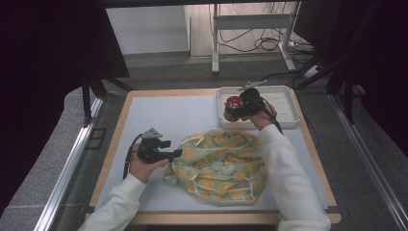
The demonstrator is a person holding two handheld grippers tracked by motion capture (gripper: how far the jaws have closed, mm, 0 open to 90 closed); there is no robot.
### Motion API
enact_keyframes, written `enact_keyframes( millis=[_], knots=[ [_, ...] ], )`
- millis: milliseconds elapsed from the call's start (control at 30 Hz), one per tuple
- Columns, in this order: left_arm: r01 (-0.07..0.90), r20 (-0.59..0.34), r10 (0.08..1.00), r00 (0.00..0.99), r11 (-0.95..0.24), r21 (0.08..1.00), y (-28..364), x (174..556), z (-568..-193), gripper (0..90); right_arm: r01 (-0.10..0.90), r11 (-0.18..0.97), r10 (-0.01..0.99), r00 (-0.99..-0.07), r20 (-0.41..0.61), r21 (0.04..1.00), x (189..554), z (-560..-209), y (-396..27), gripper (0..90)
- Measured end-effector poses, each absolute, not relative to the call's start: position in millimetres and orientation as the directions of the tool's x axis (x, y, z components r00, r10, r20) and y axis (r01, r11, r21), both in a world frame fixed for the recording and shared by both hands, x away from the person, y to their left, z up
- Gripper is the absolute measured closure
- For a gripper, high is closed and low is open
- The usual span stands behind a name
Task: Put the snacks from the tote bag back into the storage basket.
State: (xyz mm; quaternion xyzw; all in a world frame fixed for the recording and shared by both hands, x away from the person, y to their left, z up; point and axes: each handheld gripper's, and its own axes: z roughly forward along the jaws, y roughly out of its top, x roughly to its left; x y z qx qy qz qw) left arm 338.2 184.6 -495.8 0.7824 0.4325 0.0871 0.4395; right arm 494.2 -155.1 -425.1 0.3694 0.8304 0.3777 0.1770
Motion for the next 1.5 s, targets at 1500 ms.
enact_keyframes(
  millis=[1500],
  knots=[
    [0.604,-0.242,0.752,0.613,-0.249,0.757,183,339,-499,31.6,0.531,0.487,0.754,-0.656,-0.028,0.694,531,-466,-145,25.6]
  ],
)
